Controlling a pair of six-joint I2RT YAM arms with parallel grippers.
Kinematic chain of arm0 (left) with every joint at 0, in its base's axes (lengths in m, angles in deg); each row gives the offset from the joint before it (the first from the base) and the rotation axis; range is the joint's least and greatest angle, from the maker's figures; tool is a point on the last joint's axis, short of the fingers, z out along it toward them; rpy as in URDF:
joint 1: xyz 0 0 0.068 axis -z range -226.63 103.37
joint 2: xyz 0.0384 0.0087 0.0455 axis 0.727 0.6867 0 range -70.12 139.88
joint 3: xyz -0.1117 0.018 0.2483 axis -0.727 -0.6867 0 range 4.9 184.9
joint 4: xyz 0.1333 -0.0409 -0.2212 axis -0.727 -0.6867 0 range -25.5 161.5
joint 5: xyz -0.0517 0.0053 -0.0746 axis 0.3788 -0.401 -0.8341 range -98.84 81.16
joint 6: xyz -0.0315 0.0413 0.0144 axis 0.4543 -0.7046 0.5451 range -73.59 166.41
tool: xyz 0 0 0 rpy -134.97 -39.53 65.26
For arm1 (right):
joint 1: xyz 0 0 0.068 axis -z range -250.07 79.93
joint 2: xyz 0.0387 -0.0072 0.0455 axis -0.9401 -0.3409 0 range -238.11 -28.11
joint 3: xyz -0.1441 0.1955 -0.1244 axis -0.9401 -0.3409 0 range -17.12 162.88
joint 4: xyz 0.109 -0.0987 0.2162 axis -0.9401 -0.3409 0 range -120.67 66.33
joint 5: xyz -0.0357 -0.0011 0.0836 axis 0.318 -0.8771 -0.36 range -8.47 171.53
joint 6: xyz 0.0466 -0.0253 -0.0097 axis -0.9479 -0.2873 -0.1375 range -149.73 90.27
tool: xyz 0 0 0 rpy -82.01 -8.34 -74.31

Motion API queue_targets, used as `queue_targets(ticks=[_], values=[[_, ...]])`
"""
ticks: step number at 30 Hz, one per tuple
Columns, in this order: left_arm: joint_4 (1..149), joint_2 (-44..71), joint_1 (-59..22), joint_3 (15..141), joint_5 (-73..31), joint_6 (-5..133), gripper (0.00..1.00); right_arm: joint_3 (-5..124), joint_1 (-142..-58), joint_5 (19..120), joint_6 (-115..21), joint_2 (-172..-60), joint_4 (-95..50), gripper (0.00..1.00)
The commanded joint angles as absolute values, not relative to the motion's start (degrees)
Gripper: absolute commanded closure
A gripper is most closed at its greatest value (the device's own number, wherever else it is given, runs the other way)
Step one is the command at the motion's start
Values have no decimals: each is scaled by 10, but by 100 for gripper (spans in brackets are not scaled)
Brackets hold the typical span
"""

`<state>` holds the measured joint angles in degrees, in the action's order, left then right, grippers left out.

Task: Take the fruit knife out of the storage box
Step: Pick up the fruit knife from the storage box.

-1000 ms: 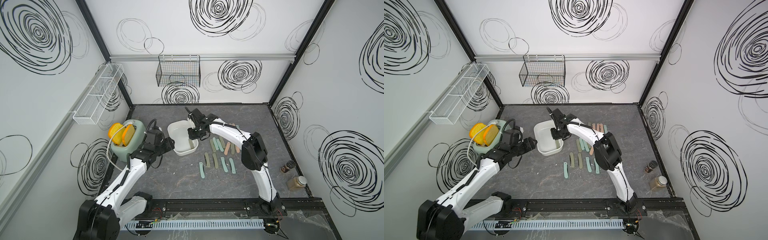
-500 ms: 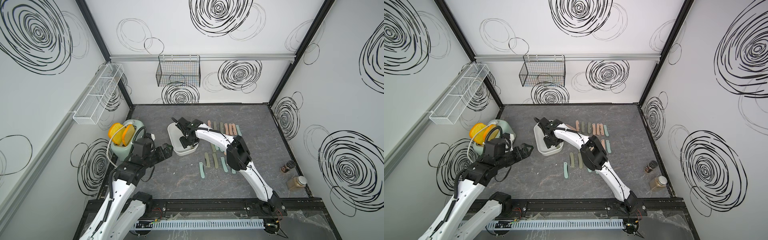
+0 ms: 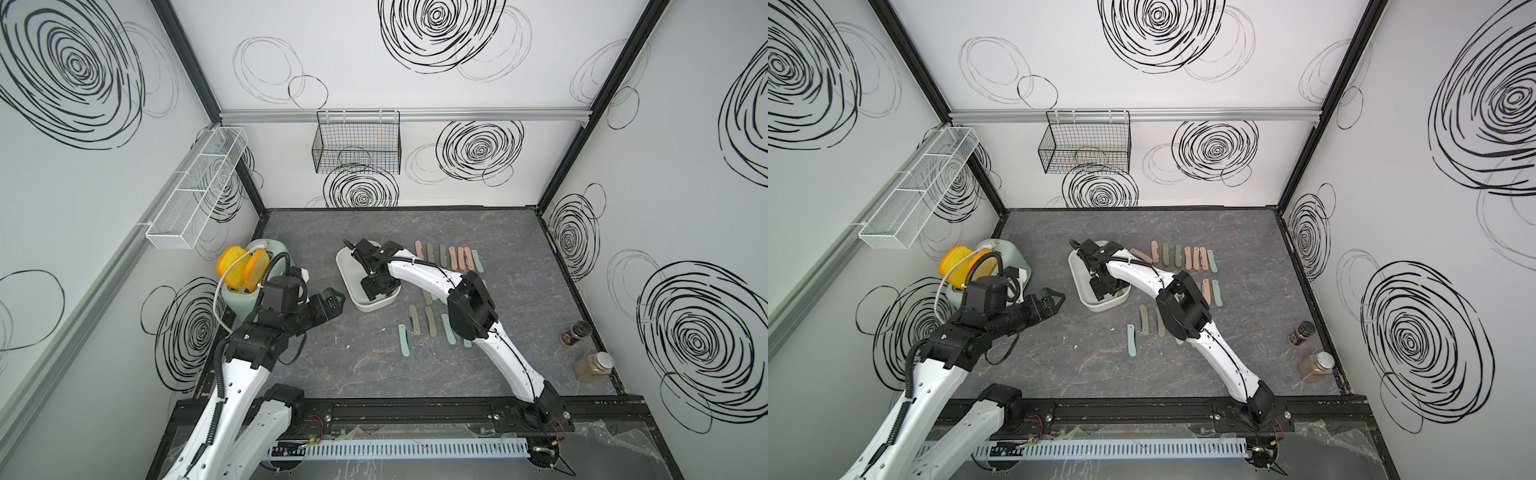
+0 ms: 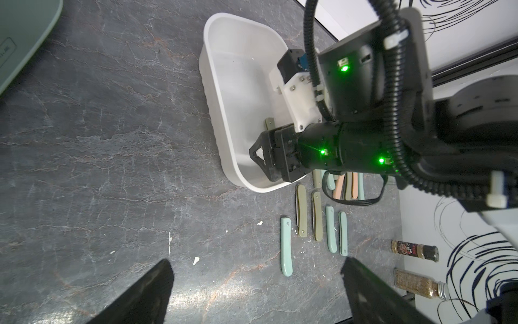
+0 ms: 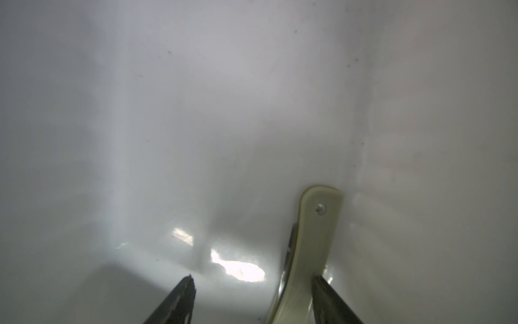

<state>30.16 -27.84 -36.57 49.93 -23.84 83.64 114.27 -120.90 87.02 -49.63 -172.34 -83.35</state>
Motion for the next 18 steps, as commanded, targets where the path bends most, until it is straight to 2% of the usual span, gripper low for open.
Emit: queue_targets(ticks=[1, 6, 12, 18], values=[[314, -277, -370, 513, -250, 824, 2, 1161, -1204, 850, -493, -1753, -853, 30], [317, -276, -371, 506, -250, 824, 2, 1175, -1204, 828, -492, -1771, -849, 33], [321, -276, -371, 500, -251, 824, 2, 1175, -1201, 806, -493, -1777, -842, 53], [325, -275, -370, 497, -254, 825, 2, 1175, -1193, 793, -489, -1773, -836, 54]])
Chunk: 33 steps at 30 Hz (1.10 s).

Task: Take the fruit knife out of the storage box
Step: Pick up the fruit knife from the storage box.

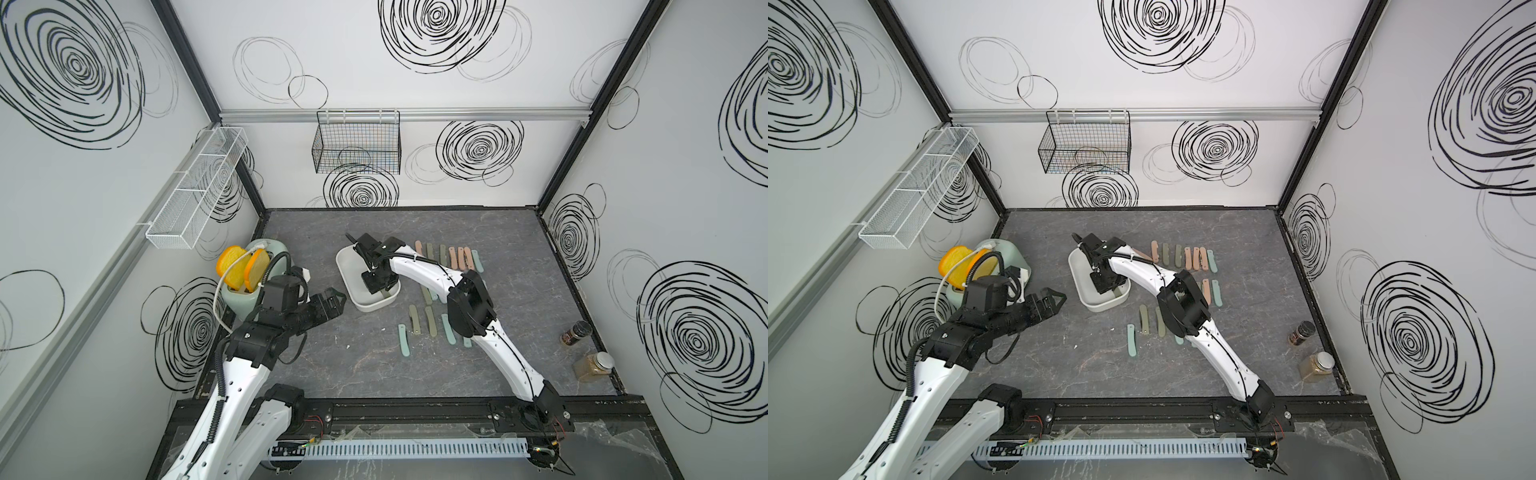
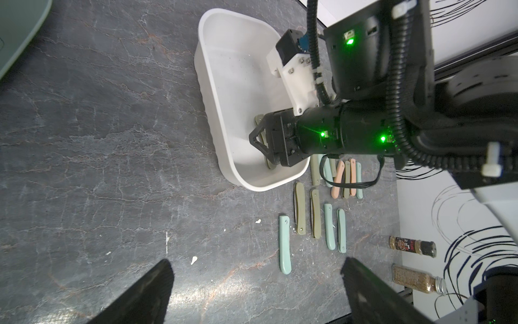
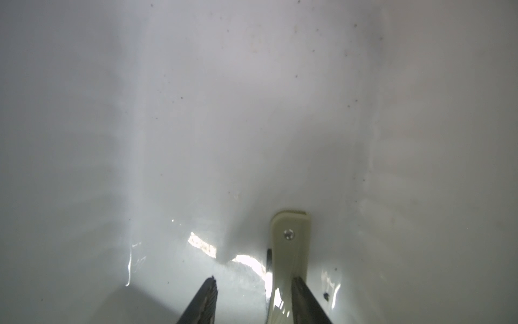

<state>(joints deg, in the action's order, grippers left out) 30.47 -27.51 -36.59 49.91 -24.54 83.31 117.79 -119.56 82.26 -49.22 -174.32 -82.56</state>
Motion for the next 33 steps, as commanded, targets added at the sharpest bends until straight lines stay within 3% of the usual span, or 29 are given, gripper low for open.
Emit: queue_targets(ticks=[1, 5, 8, 13, 22, 33], values=[[327, -276, -370, 495, -255, 826, 2, 1174, -1192, 792, -489, -1771, -835, 56], [328, -278, -370, 488, -258, 829, 2, 1174, -1185, 772, -488, -1777, -835, 63], [329, -278, -369, 487, -260, 829, 2, 1174, -1181, 773, -485, -1786, -840, 56], [329, -278, -365, 485, -260, 829, 2, 1174, -1182, 778, -478, -1798, -845, 51], [329, -280, -364, 481, -265, 830, 2, 1174, -1195, 824, -472, -1802, -853, 78], [338, -274, -362, 483, -271, 834, 2, 1186, -1193, 858, -466, -1762, -850, 78]])
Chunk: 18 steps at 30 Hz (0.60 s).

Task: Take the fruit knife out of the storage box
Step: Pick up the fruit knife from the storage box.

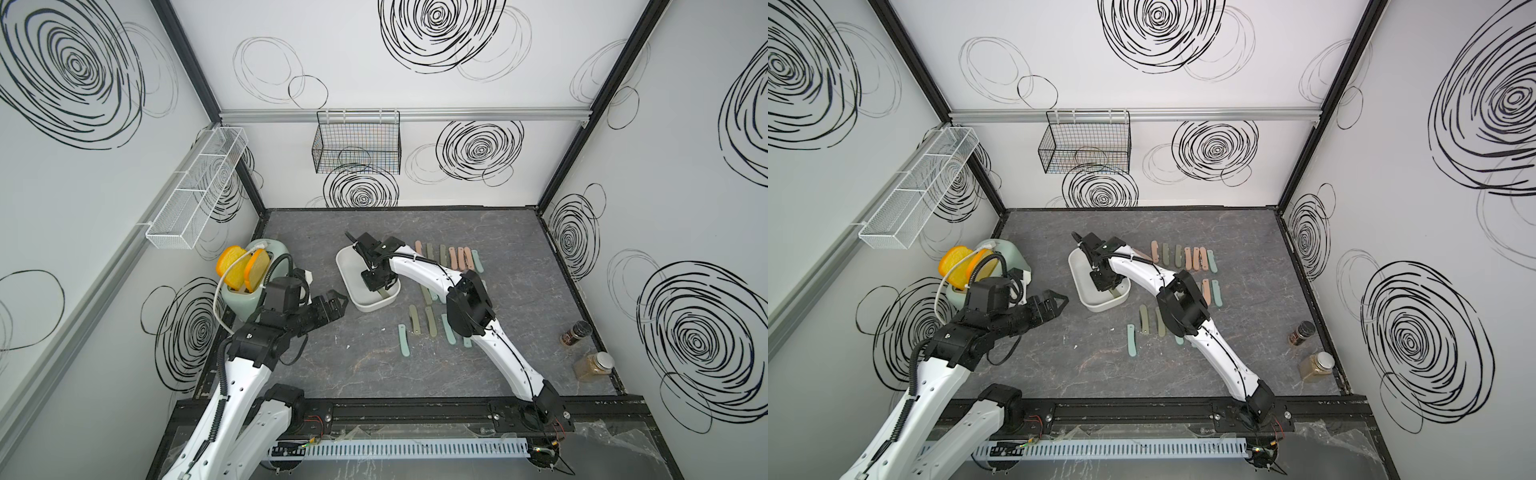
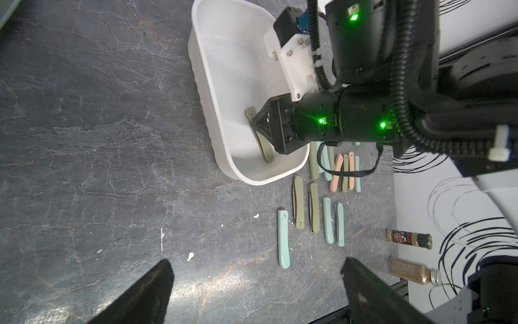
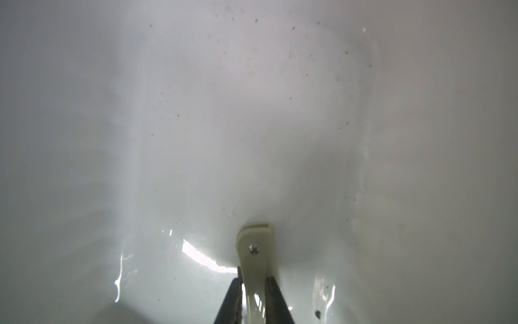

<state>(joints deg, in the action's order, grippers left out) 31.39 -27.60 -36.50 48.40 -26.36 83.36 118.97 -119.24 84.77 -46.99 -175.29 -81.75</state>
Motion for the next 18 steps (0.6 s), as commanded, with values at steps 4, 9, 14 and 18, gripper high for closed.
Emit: queue_targets(ticks=[4, 9, 14, 18], values=[[340, -271, -361, 482, -273, 837, 2, 1186, -1194, 858, -459, -1758, -853, 51], [335, -274, -361, 481, -273, 834, 2, 1183, -1198, 864, -450, -1758, -862, 45], [335, -276, -361, 472, -274, 836, 2, 1181, -1197, 845, -449, -1766, -860, 45], [336, -276, -362, 469, -273, 834, 2, 1181, -1197, 814, -446, -1782, -861, 49]])
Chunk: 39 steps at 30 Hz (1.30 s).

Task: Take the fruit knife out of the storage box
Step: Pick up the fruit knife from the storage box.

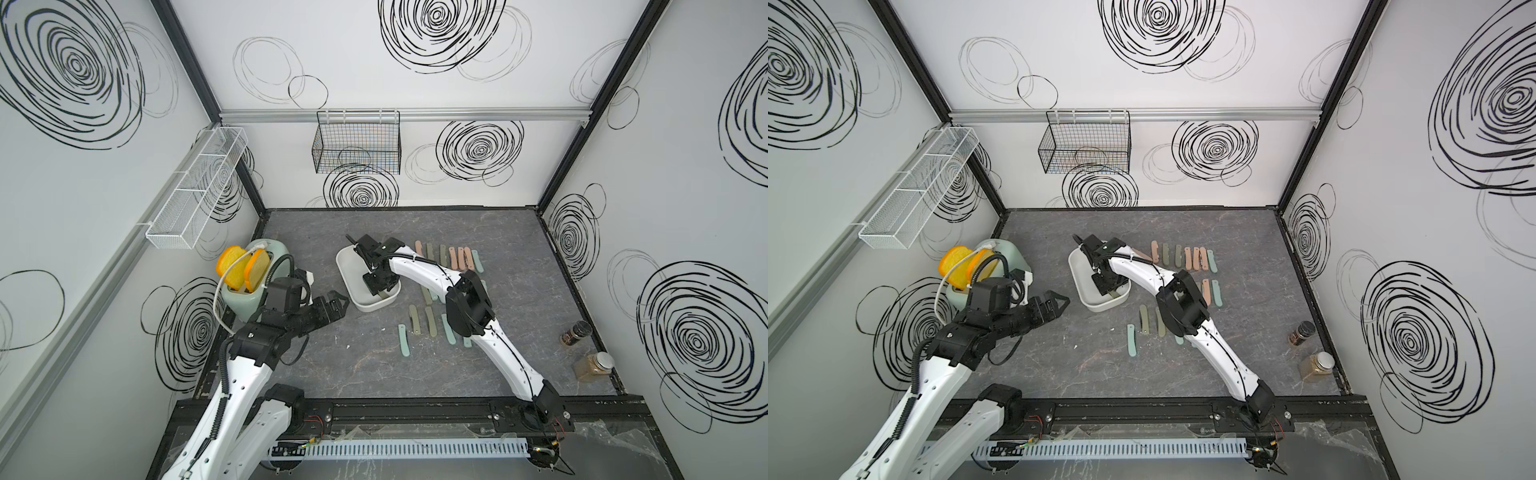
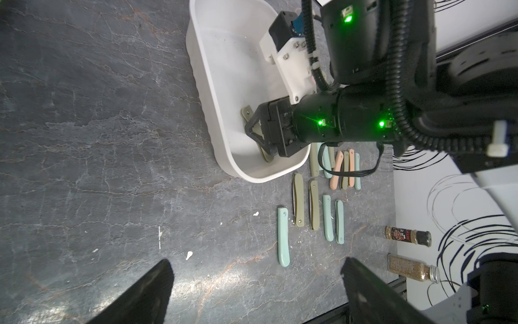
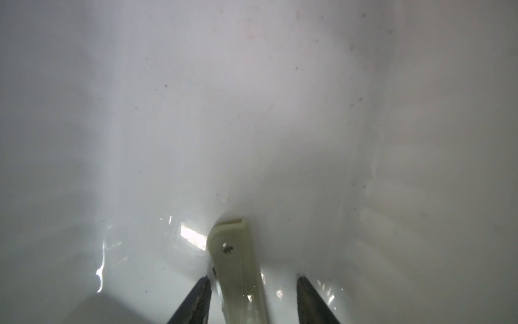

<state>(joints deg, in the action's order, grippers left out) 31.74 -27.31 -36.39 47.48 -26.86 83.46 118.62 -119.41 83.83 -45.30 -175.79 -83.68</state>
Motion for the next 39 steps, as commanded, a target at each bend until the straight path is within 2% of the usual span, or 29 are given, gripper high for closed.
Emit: queue_targets(ticks=[1, 10, 13, 39], values=[[336, -276, -362, 468, -273, 835, 2, 1181, -1198, 811, -444, -1788, -863, 50], [337, -275, -362, 465, -275, 835, 2, 1181, -1203, 830, -436, -1810, -864, 74], [338, -273, -362, 466, -276, 835, 2, 1182, -1203, 834, -436, -1810, -863, 79], [380, -242, -353, 474, -284, 855, 2, 1224, -1164, 811, -464, -1667, -825, 81]])
